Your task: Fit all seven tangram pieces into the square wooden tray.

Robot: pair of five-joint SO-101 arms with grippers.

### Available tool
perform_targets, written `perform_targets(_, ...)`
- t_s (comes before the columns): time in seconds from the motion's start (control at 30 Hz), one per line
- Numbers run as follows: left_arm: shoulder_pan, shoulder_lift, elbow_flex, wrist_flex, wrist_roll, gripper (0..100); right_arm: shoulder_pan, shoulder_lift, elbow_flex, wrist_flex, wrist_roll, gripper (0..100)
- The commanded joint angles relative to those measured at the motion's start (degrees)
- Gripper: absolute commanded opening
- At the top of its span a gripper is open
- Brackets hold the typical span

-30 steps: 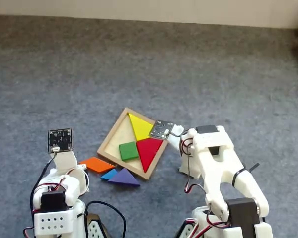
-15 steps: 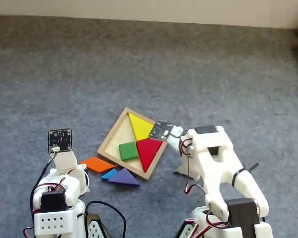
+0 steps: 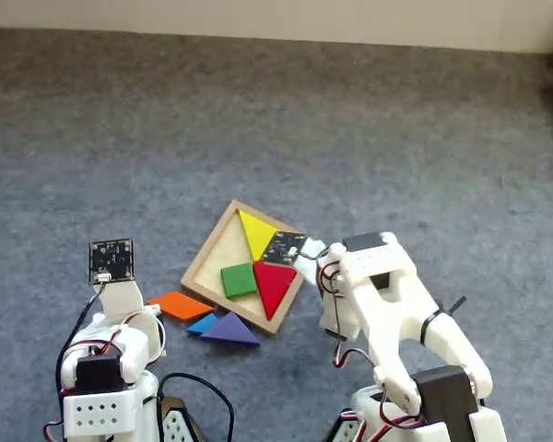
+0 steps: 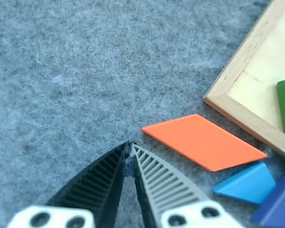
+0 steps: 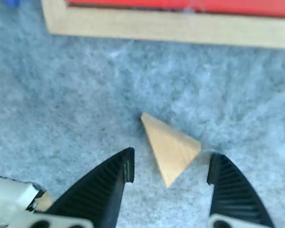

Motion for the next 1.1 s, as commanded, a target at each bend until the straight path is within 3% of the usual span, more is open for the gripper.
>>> perform_targets(0.0, 0.6, -3.0, 1.1, 0.3, -0.5, 1, -0.8, 0.0, -2.2, -5.4, -0.5, 25.7)
perform_targets(0.33, 0.6, -3.0, 1.1, 0.3, -0.5, 1, -1.2, -0.1, 0.7, -7.8, 0.0, 25.5)
perform_targets(0.6, 0.6, -3.0, 1.1, 0.3, -0.5, 1, -0.7, -0.6, 3.0, -7.6, -0.1, 19.5)
perform_targets(0.8, 0.6, -3.0, 1.1, 0.3, -0.5, 1, -0.7, -0.6, 2.5, -0.9, -0.1, 19.2)
perform_targets(1.07, 0.6, -3.0, 1.1, 0.3, -0.5, 1, -0.7, -0.6, 2.9, -0.2, -0.1, 19.1)
